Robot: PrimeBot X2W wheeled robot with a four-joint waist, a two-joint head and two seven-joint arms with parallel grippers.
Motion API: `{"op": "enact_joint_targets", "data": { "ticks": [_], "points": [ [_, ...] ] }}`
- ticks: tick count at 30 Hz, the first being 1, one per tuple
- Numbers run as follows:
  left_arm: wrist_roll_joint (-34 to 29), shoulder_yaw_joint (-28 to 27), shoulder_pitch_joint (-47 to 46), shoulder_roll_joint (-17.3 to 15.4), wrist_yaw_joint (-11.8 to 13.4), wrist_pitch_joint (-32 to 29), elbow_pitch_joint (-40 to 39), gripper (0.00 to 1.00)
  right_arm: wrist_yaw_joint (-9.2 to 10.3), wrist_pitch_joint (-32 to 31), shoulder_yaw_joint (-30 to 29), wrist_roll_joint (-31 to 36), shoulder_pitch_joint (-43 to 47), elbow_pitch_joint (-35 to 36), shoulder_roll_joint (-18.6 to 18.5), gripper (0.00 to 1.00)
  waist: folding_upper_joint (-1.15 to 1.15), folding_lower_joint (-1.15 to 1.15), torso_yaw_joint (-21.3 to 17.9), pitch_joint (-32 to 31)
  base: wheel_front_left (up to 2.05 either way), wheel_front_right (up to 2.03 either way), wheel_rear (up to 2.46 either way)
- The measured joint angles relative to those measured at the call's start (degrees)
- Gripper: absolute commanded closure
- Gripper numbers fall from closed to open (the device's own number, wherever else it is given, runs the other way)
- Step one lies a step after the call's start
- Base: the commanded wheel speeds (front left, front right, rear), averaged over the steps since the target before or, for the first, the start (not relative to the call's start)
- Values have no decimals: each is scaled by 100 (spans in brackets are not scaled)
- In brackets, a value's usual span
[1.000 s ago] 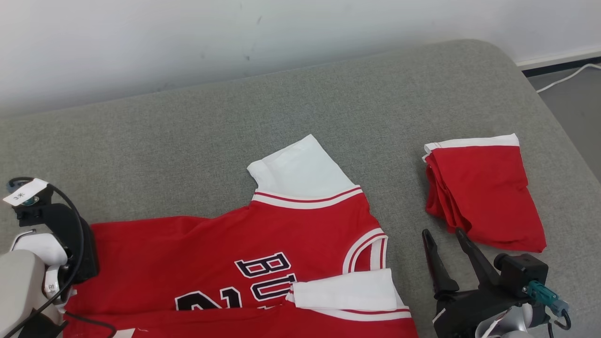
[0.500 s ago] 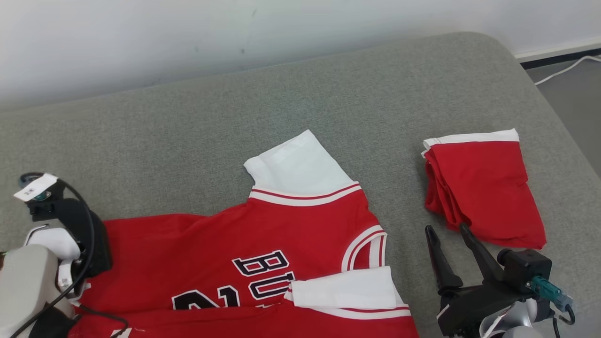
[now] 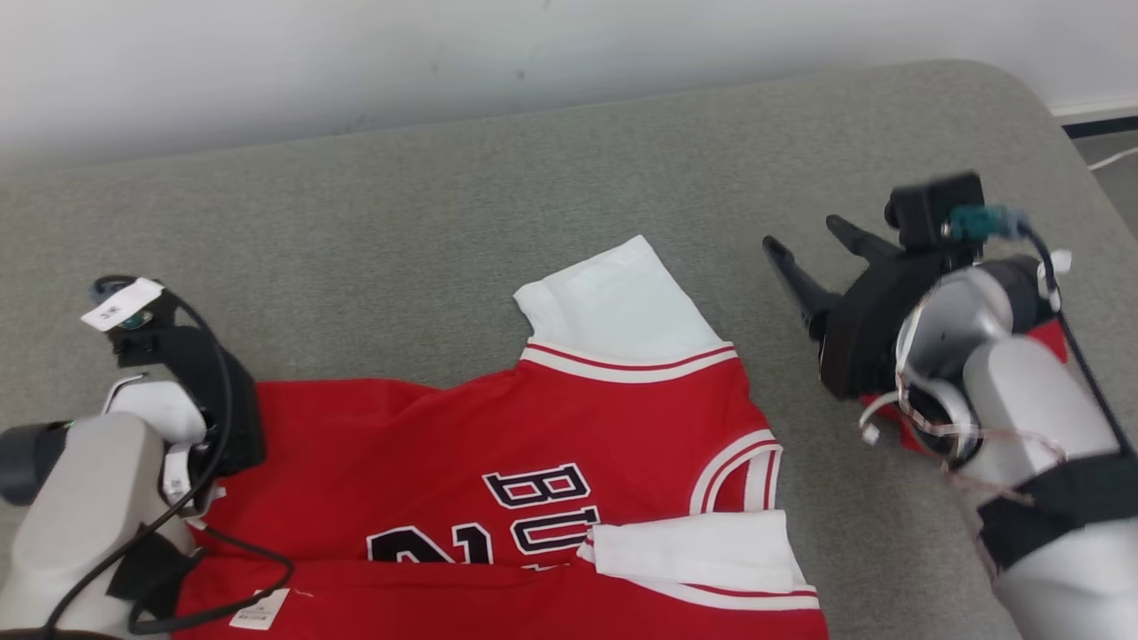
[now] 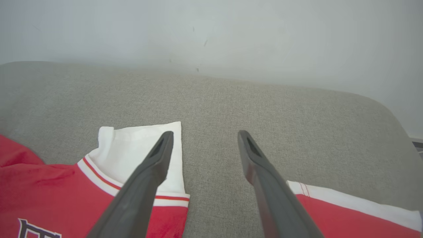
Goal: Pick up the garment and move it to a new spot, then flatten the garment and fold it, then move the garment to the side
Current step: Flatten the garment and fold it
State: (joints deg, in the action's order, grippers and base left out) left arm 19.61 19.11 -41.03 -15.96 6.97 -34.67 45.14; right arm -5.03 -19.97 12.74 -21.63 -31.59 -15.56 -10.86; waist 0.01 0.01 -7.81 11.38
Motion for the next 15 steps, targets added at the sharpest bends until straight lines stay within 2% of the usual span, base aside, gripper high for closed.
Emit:
{"op": "enact_joint_targets", "data": {
  "ticks": [4,11,15],
  "points": [
    [-27,126,-157,224,-49,26,57,100,-48,-845,45,-325,-709,-810,21,0,0,0,182,14,0,0,0],
    [-126,380,-434,579,-168,147,114,100,-54,-1811,35,-559,-1091,-1851,65,0,0,0,646,74,0,0,0],
    [-126,443,-604,823,-248,201,130,100,-52,-1979,-143,-587,-1316,-2026,-71,0,0,0,902,143,0,0,0]
  ]
}}
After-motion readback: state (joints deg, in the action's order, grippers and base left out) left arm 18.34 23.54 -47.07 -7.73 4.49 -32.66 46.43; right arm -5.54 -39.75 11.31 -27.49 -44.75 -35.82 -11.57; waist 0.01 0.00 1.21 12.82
